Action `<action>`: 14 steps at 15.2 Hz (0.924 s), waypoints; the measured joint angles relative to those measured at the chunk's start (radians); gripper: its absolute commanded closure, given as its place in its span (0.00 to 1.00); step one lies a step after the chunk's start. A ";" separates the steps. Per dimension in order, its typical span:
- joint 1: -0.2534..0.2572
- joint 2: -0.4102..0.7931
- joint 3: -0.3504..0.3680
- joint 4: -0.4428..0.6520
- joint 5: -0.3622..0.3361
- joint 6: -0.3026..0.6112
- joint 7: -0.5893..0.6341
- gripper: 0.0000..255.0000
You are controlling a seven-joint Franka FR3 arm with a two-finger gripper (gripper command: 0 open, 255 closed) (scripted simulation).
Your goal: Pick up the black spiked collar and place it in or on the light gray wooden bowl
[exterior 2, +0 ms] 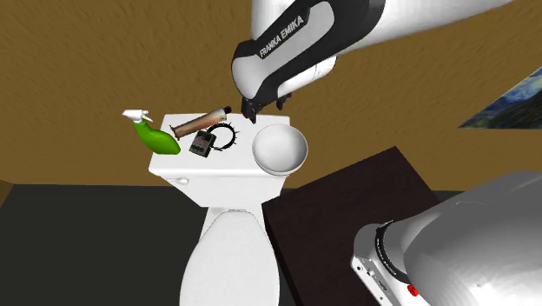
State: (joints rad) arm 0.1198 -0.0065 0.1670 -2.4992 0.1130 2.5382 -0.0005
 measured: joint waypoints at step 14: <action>0.129 0.556 -0.053 0.381 -0.217 0.263 0.102 0.00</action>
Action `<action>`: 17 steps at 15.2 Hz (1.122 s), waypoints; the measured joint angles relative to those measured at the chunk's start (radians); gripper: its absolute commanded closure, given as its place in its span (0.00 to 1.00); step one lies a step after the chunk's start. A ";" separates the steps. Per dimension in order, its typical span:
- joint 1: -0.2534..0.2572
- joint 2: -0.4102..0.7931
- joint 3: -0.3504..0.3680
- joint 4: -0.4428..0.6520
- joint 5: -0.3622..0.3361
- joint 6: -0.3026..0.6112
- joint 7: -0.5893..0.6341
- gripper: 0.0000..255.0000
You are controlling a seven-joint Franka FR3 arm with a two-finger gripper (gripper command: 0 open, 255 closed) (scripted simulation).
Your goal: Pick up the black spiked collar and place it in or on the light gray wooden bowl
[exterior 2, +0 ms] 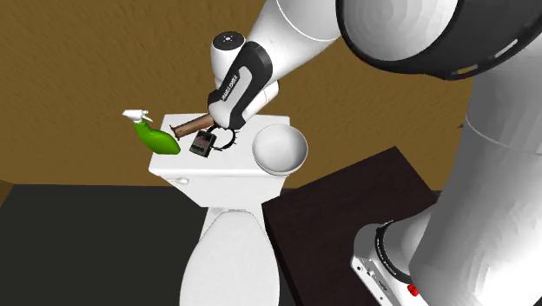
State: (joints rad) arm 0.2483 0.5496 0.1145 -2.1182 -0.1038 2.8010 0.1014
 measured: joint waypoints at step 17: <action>0.039 0.177 -0.030 0.124 -0.028 0.066 0.013 1.00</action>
